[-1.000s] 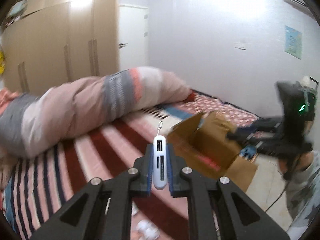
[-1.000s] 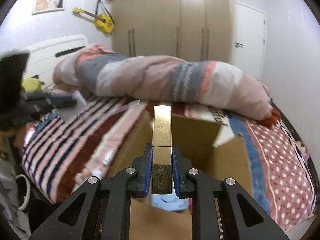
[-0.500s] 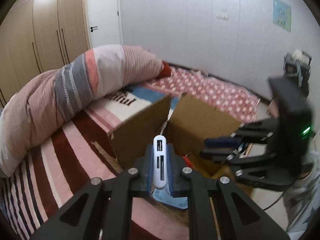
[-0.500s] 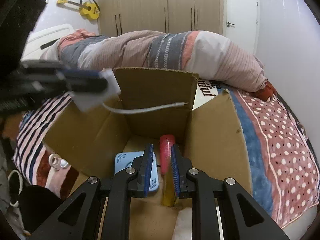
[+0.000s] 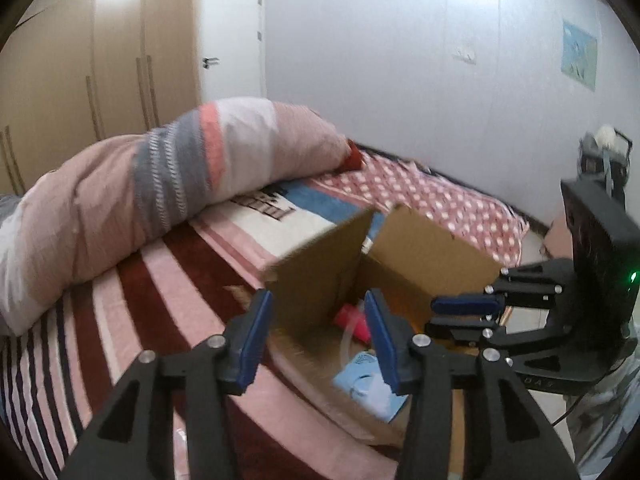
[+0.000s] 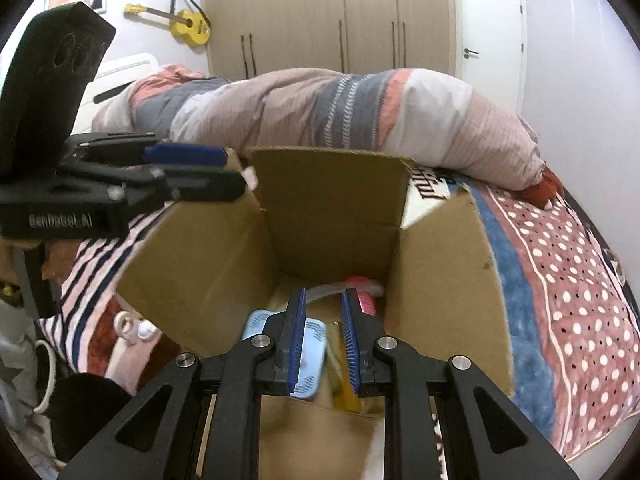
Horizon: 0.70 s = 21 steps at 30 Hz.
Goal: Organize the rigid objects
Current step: 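Lower the gold tube into the cardboard box with the right tool while the left tool drops the hub in, then grasp the white lens case with the right tool while the left tool grasps the tape roll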
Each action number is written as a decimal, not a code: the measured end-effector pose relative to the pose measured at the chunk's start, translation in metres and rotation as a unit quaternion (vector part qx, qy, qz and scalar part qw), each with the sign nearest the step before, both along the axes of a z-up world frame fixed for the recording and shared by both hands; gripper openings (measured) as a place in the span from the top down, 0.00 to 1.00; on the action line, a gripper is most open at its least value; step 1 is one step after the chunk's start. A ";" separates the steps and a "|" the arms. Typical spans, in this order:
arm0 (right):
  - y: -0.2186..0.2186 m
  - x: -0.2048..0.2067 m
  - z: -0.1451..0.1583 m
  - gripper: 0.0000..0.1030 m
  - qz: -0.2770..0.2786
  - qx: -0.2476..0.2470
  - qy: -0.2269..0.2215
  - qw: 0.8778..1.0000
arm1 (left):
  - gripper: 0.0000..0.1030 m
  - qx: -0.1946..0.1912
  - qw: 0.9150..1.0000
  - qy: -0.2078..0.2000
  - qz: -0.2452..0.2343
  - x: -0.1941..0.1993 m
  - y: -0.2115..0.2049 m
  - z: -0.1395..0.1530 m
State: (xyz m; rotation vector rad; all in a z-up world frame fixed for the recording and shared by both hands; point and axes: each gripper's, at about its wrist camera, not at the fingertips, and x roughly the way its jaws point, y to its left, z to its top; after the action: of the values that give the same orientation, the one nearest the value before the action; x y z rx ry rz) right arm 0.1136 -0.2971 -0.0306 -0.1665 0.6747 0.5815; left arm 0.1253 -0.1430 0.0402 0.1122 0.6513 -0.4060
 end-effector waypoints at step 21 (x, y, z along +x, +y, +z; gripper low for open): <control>0.192 -0.073 -0.025 0.81 0.190 -0.019 0.049 0.980 | 0.40 -0.055 0.988 0.083 0.117 -0.111 0.175 -0.113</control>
State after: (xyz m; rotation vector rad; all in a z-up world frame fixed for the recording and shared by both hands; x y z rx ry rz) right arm 0.0410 -0.1052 -0.0558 -0.3089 0.7566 0.9491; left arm 0.0140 0.0321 -0.0733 -0.1034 0.7960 -0.2243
